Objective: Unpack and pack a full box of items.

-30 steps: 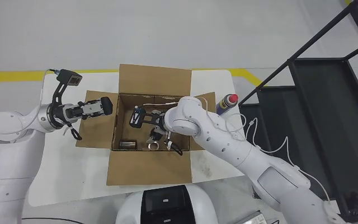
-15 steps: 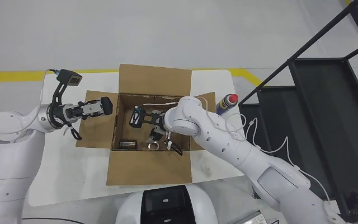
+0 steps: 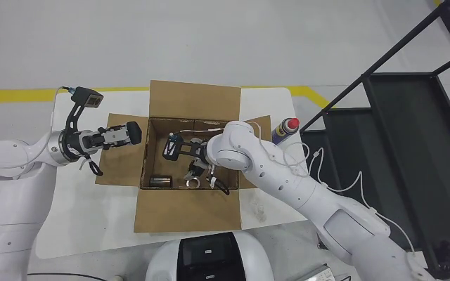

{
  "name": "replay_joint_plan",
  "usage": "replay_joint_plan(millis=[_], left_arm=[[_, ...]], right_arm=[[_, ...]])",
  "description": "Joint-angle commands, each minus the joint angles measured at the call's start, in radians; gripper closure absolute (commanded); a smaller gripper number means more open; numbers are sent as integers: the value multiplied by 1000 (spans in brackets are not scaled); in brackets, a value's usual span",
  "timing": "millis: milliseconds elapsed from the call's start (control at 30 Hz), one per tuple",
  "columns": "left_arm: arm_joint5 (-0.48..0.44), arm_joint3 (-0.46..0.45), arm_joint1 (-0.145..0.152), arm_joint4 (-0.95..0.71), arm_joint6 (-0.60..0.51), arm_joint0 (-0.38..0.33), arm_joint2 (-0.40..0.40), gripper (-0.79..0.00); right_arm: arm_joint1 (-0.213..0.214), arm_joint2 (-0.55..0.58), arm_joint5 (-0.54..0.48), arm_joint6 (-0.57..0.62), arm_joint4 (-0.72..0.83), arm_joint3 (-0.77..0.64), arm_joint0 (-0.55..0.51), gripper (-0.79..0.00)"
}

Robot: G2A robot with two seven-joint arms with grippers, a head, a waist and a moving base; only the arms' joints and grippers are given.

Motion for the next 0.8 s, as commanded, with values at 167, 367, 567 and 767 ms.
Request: replay_joint_plan(millis=[167, 367, 567, 767], left_arm=[[0, 0, 0, 0, 0, 0, 0, -785], [0, 0, 0, 0, 0, 0, 0, -785], [0, 0, 0, 0, 0, 0, 0, -785], [0, 0, 0, 0, 0, 0, 0, -785]], right_arm=[[0, 0, 0, 0, 0, 0, 0, -785], [-17, -31, -36, -48, 4, 35, 33, -785], [-88, -147, -62, -110, 41, 196, 121, -785], [-167, -238, -58, -176, 65, 338, 179, -785]])
